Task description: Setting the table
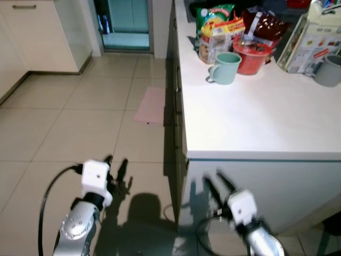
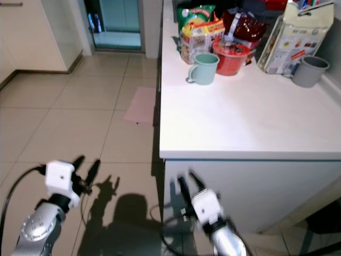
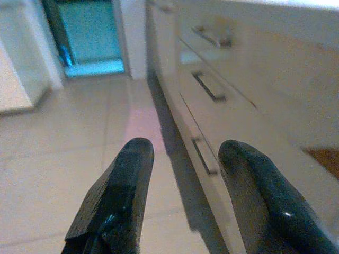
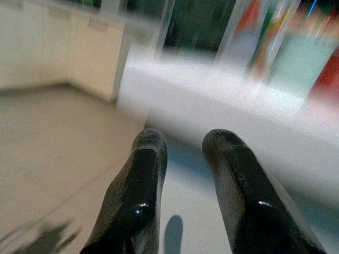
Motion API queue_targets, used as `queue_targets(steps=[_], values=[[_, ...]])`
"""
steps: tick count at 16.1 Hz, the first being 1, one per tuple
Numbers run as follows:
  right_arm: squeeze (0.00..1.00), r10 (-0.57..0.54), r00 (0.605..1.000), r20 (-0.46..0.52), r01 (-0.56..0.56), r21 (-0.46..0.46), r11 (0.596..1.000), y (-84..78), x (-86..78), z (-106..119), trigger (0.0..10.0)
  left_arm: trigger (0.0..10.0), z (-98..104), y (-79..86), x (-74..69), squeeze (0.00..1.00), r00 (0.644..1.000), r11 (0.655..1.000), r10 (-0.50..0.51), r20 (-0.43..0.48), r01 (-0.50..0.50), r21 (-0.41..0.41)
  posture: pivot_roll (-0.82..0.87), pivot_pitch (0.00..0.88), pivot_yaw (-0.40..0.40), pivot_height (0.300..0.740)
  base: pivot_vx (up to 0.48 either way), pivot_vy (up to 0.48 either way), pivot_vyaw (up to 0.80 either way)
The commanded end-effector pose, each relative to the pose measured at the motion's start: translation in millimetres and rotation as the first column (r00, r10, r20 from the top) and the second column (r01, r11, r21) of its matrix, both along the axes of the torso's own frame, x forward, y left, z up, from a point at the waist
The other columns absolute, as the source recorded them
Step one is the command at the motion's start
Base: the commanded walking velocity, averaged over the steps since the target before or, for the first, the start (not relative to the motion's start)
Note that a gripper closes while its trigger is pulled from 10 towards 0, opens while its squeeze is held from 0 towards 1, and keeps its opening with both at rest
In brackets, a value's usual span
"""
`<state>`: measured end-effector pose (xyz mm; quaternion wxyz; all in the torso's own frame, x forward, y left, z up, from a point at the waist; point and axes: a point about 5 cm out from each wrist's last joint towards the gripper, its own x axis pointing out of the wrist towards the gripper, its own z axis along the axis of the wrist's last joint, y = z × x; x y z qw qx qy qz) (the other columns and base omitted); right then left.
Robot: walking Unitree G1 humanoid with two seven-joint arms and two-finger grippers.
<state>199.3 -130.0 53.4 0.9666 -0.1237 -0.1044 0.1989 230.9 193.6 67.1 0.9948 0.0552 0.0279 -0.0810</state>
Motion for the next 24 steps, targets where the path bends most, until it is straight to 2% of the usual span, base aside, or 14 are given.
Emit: queue_targets(steps=[1,2,4,6,9,11,13,20,24], values=[[0.00,-0.003,0.997,0.078,0.002,0.003,1.000,2.4,5.8,15.8,10.0,10.0,15.1,1.4,7.7,0.00,0.997,0.999,0.033,0.072,-0.033,-0.010,0.05,0.000,-0.005,0.740,0.000,0.000,0.00],[0.00,0.006,0.992,0.128,-0.007,0.010,1.000,5.2,8.8,25.4,10.0,10.0,27.1,-1.7,13.3,0.00,0.992,0.999,0.041,0.121,-0.039,-0.020,0.05,0.000,-0.005,0.740,0.000,0.000,0.00],[0.00,-0.012,0.987,0.158,0.011,0.009,1.000,5.7,8.9,29.1,10.0,10.0,37.8,-8.3,14.6,0.00,0.985,0.999,0.033,0.170,-0.030,-0.023,0.05,0.000,-0.007,0.740,0.000,0.000,0.00],[0.00,-0.028,0.983,0.179,0.030,-0.009,1.000,7.2,7.8,30.2,10.0,10.0,40.1,-9.4,15.8,0.00,0.981,0.999,0.037,0.190,-0.036,-0.010,0.05,0.000,-0.008,0.740,0.000,0.000,0.00],[0.00,-0.044,0.985,0.166,0.049,-0.022,0.999,1.9,12.2,33.3,10.0,10.0,36.9,-9.7,20.0,0.00,0.988,0.999,0.035,0.150,-0.038,0.022,0.05,0.000,-0.008,0.740,0.000,0.000,0.00],[0.00,-0.040,0.987,0.154,0.045,-0.025,0.999,4.5,12.7,33.9,10.0,10.0,37.3,-10.6,24.4,0.00,0.990,0.998,0.024,0.140,-0.031,0.054,0.05,0.000,-0.006,0.740,0.000,0.000,0.00],[0.00,-0.034,0.987,0.154,0.039,-0.029,0.999,6.7,11.5,34.3,10.0,10.0,38.2,-11.7,26.3,0.00,0.990,0.997,0.012,0.139,-0.022,0.070,0.05,0.000,-0.004,0.740,0.000,0.480,0.00],[0.00,-0.032,0.993,0.110,0.037,-0.045,0.998,2.4,8.5,32.9,10.0,10.0,39.3,-16.6,35.2,0.00,0.994,0.999,0.005,0.106,-0.009,0.034,0.04,0.000,-0.005,0.740,0.000,0.444,0.00],[0.00,-0.033,0.994,0.100,0.038,-0.050,0.998,1.9,8.8,33.4,10.0,10.0,40.0,-18.7,41.7,0.00,0.995,0.999,0.000,0.095,-0.003,0.034,0.04,0.000,-0.007,0.740,0.320,0.293,0.00]])
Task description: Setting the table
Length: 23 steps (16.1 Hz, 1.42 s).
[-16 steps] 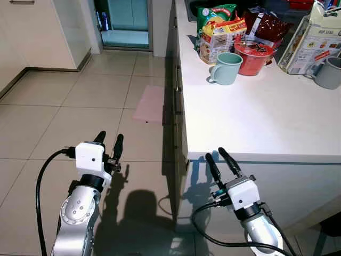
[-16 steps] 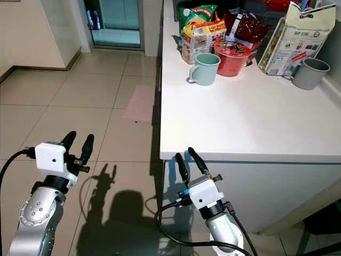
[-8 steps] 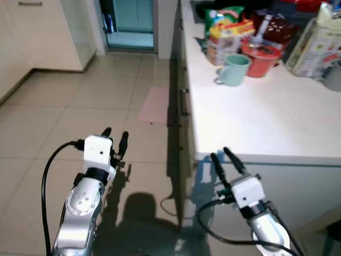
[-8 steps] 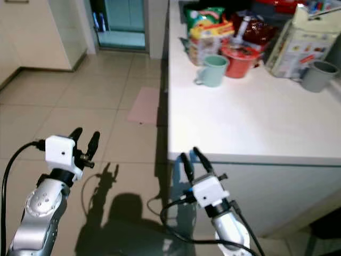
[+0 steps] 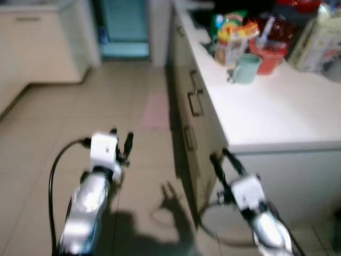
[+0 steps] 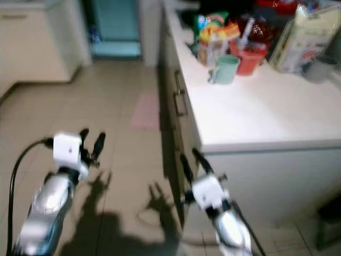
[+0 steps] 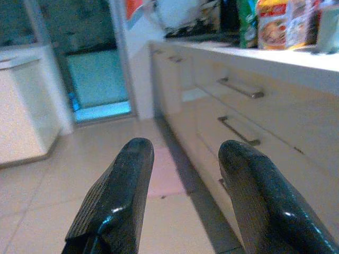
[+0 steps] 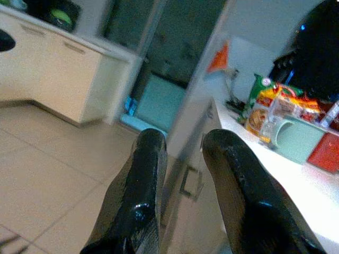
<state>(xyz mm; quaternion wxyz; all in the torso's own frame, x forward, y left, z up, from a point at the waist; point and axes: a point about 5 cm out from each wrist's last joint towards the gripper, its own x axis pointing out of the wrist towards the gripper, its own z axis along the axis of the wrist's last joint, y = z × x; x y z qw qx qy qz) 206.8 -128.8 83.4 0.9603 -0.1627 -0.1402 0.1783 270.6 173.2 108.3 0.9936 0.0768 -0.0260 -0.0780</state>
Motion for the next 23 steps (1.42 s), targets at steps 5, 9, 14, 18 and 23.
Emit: queue_targets(steps=[5,9,14,18,23], values=[[0.00,-0.005,1.000,-0.022,0.005,0.012,1.000,0.8,1.8,3.0,10.0,10.0,-1.1,-1.1,5.7,0.00,1.000,1.000,-0.007,-0.025,0.007,0.014,0.03,0.000,-0.006,0.740,0.470,0.000,-0.32],[0.00,-0.011,0.999,-0.049,0.011,0.013,1.000,0.8,1.8,1.5,10.0,10.0,-4.9,-1.7,7.8,0.00,0.999,1.000,-0.009,-0.049,0.010,0.022,0.03,0.000,-0.002,0.740,0.480,0.000,-0.80],[0.00,0.021,0.997,-0.072,-0.022,-0.013,1.000,3.8,-0.7,-1.2,10.0,10.0,-7.8,2.7,9.7,0.00,0.997,0.998,0.042,-0.063,-0.039,0.043,0.04,0.000,-0.004,0.740,0.192,0.000,-0.16],[0.00,0.016,0.998,-0.064,-0.017,-0.015,1.000,2.3,1.5,0.2,10.0,10.0,-8.1,2.4,11.3,0.00,0.998,0.999,0.039,-0.059,-0.037,0.036,0.04,0.000,-0.006,0.740,0.000,0.000,0.00],[0.00,0.014,0.998,-0.066,-0.014,-0.010,1.000,1.8,4.0,0.7,10.0,10.0,-7.7,5.1,15.1,0.00,0.997,0.999,0.035,-0.066,-0.033,0.037,0.04,0.000,-0.002,0.740,0.000,0.000,0.00]])
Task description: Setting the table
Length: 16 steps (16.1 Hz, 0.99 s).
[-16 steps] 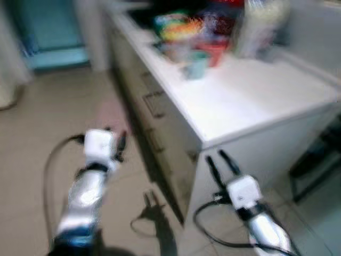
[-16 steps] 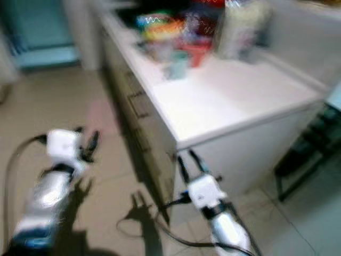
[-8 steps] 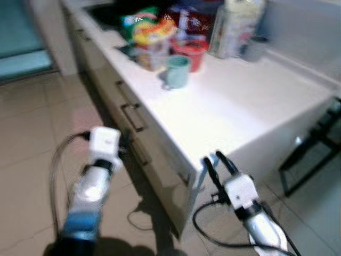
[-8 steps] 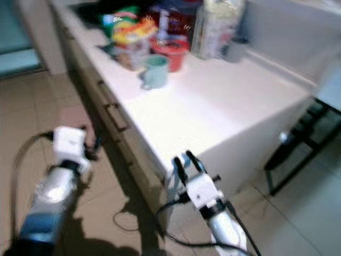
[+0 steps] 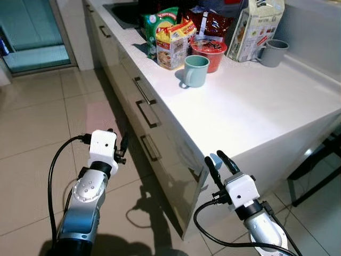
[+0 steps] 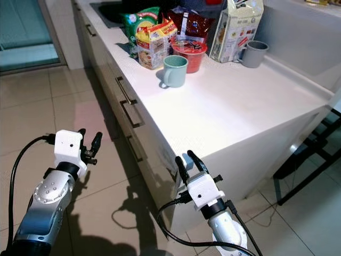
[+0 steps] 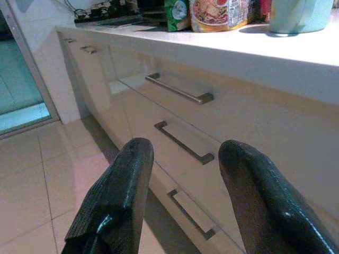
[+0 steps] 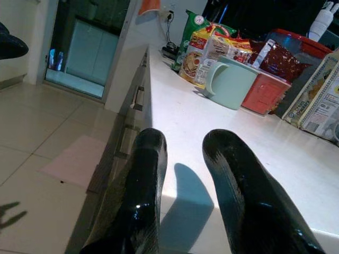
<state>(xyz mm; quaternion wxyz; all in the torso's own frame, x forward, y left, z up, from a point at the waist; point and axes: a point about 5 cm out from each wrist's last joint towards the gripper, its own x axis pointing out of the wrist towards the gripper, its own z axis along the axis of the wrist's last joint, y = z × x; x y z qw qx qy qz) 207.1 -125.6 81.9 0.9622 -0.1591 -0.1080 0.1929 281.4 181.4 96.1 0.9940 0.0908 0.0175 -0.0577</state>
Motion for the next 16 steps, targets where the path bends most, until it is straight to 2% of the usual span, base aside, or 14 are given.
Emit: queue_targets(steps=[1,6,10,13,16], values=[[0.00,-0.003,1.000,0.002,0.003,-0.002,1.000,-1.1,3.8,2.0,10.0,10.0,4.9,-4.3,5.3,0.00,1.000,1.000,-0.027,0.010,0.027,0.008,0.04,0.000,-0.002,0.740,0.000,0.428,0.00],[0.00,0.003,1.000,-0.005,-0.003,-0.005,1.000,0.4,2.8,1.0,10.0,10.0,3.3,-7.5,7.3,0.00,0.999,0.999,-0.038,-0.014,0.039,0.022,0.03,0.000,-0.002,0.740,0.275,0.391,0.00],[0.00,0.010,1.000,-0.009,-0.010,-0.002,1.000,1.8,0.2,0.3,10.0,10.0,4.2,-10.7,8.6,0.00,0.998,0.998,-0.055,-0.016,0.055,0.031,0.03,0.000,0.000,0.740,0.462,0.000,0.00],[0.00,0.011,1.000,-0.016,-0.011,0.000,1.000,2.8,-1.2,-0.7,10.0,10.0,4.6,-12.5,8.9,0.00,0.998,0.998,-0.060,-0.020,0.060,0.002,0.03,0.000,0.001,0.740,0.460,0.000,0.00],[0.00,0.009,1.000,-0.028,-0.009,0.000,1.000,2.1,-2.8,-2.6,10.0,10.0,4.3,-13.2,8.6,0.00,0.998,0.996,-0.053,-0.035,0.050,-0.069,0.03,0.000,-0.001,0.740,0.121,0.411,0.00]])
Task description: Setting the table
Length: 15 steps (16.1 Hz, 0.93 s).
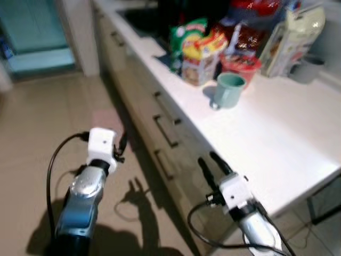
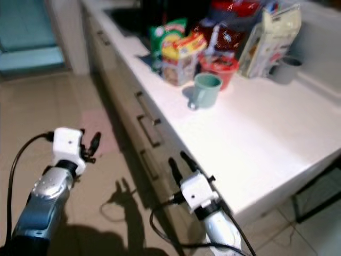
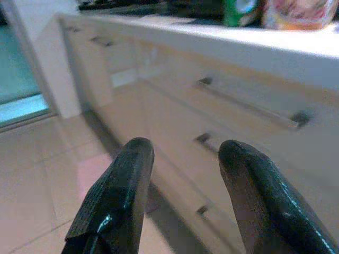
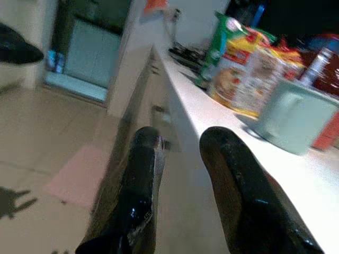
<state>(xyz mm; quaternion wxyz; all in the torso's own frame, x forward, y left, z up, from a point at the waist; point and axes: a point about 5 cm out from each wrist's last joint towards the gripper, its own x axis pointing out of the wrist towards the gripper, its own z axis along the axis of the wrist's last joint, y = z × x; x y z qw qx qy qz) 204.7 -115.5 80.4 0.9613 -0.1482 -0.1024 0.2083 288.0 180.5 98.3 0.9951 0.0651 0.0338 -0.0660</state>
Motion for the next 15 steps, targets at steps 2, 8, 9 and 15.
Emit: queue_targets(steps=[2,8,9,15], values=[[0.00,-0.024,1.000,-0.014,0.023,-0.017,1.000,-9.0,-1.0,-2.1,10.0,10.0,2.2,-13.9,1.8,0.00,0.999,0.998,-0.052,0.005,0.052,-0.017,0.03,0.000,-0.001,0.740,0.000,0.480,0.00],[0.00,-0.028,0.999,-0.026,0.028,-0.016,0.999,-10.8,-1.6,-3.7,10.0,10.0,-2.6,-20.0,0.3,0.00,0.995,0.995,-0.098,-0.028,0.097,-0.015,0.02,0.000,0.000,0.740,0.000,0.478,0.00],[0.00,-0.028,0.999,-0.026,0.027,-0.016,0.999,-10.8,-1.6,-3.8,10.0,10.0,-2.8,-20.5,0.2,0.00,0.994,0.995,-0.102,-0.028,0.102,-0.013,0.02,0.000,0.000,0.740,0.000,0.469,0.00],[0.00,-0.052,0.997,-0.050,0.053,0.010,0.999,-15.5,0.6,-8.0,10.0,10.0,-2.7,-17.3,2.4,0.00,0.996,0.996,-0.083,-0.029,0.084,0.036,0.02,0.000,0.004,0.740,0.000,0.000,-0.40]])
